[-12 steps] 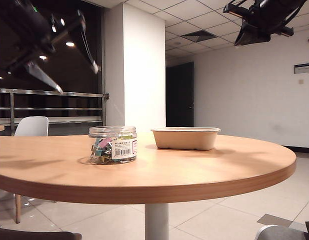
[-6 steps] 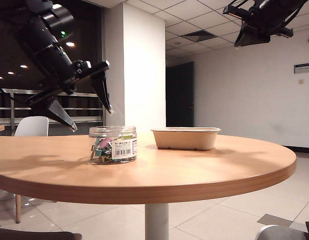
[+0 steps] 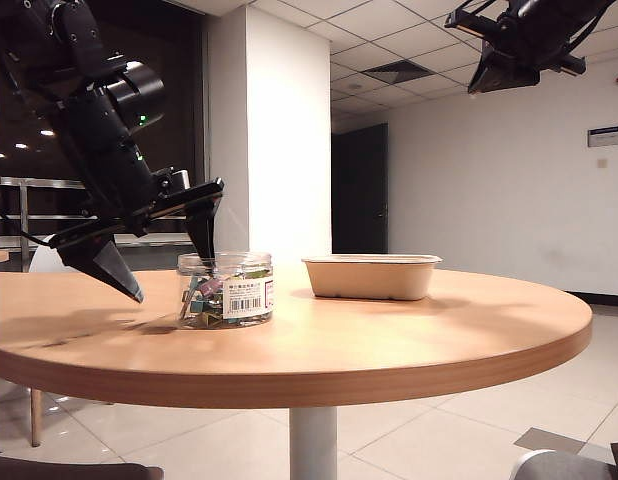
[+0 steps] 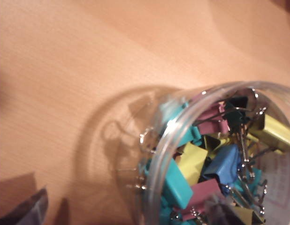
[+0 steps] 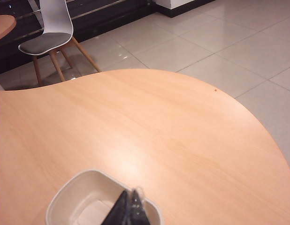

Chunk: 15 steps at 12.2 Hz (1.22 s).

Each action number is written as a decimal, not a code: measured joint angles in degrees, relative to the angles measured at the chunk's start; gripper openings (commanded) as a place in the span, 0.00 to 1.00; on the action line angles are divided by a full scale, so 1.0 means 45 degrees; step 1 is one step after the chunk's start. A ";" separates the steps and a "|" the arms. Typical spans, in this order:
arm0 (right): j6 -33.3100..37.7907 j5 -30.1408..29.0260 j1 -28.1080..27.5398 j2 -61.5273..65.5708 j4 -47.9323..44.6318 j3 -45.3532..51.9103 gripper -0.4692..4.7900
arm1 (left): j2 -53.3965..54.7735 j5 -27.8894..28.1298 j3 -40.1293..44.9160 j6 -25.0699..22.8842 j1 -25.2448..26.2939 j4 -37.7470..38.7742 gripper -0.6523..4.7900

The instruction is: Pick up the box filled with clips, pour some clips from it into the rectangular paper box, and then put the clip box back on the table.

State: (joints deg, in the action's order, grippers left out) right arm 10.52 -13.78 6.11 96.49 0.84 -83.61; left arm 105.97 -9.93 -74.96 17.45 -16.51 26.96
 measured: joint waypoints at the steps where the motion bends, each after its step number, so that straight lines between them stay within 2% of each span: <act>1: 0.0000 0.0005 -0.0005 0.0000 0.0019 0.0000 0.09 | 0.0000 -0.0005 0.0000 -0.0005 0.0000 -0.0015 0.89; 3: 0.0000 0.0000 0.0000 0.0000 0.0034 0.0000 0.09 | -0.0015 -0.0651 -0.0155 0.0306 0.0000 0.0277 0.89; 6: 0.0005 -0.0087 0.0000 0.0000 0.0034 0.0005 0.09 | -0.0141 -0.0685 -0.0505 0.0330 0.0000 0.0869 0.88; 7: 0.0000 -0.0087 0.0000 0.0000 0.0039 0.0005 0.09 | -0.0141 -0.0685 -0.0510 0.0335 0.0000 0.0923 0.63; 8: 0.0000 -0.0087 0.0000 0.0000 0.0121 0.0005 0.09 | -0.0141 -0.0661 -0.0568 0.0330 0.0000 0.1054 0.51; 14: 0.0005 -0.0325 0.0000 0.0000 0.0272 0.0005 0.09 | -0.0136 -0.0636 -0.0583 0.0612 0.0000 0.0617 0.51; 15: 0.0005 -0.0325 0.0000 0.0000 0.0277 0.0005 0.09 | 0.0083 -0.0321 -0.0583 0.0636 0.0000 0.0544 0.51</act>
State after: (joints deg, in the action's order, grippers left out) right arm 10.55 -15.25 6.11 96.49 2.09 -83.59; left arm 106.34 -11.38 -77.58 20.32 -16.51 29.41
